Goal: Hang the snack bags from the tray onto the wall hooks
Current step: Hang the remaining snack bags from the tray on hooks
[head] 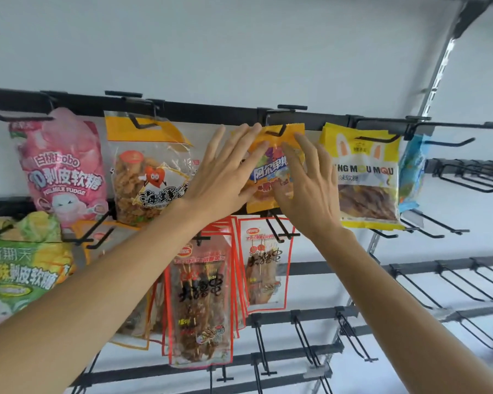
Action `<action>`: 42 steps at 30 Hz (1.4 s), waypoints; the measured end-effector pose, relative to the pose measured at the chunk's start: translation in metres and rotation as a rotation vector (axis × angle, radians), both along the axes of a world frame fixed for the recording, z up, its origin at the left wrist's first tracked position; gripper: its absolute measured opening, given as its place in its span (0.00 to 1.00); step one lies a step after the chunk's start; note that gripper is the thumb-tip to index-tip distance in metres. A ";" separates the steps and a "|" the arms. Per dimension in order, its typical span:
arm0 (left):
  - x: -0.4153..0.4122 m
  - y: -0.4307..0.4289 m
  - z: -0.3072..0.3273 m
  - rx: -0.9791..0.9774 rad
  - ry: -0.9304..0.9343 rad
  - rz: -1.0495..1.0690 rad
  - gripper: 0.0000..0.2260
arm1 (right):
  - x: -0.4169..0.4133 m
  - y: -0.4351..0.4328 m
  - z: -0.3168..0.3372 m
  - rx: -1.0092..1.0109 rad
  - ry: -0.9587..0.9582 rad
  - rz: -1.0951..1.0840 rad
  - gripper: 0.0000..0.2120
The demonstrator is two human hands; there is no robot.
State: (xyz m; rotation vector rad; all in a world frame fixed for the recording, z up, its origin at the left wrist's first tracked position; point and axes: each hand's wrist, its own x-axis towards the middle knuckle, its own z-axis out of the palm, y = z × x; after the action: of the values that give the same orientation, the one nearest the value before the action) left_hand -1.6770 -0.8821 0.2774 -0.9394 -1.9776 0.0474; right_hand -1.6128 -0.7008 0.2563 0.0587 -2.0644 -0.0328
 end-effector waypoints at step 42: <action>0.365 -0.298 -0.252 0.101 -0.924 0.882 0.29 | 0.218 -0.301 -0.238 0.137 -1.185 0.790 0.30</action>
State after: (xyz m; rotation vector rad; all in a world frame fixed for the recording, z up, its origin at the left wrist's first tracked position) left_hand -1.3125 -1.1798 0.0249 0.1174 -3.0765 0.0051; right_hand -1.3945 -1.0019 0.0179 1.2191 -3.0277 0.4451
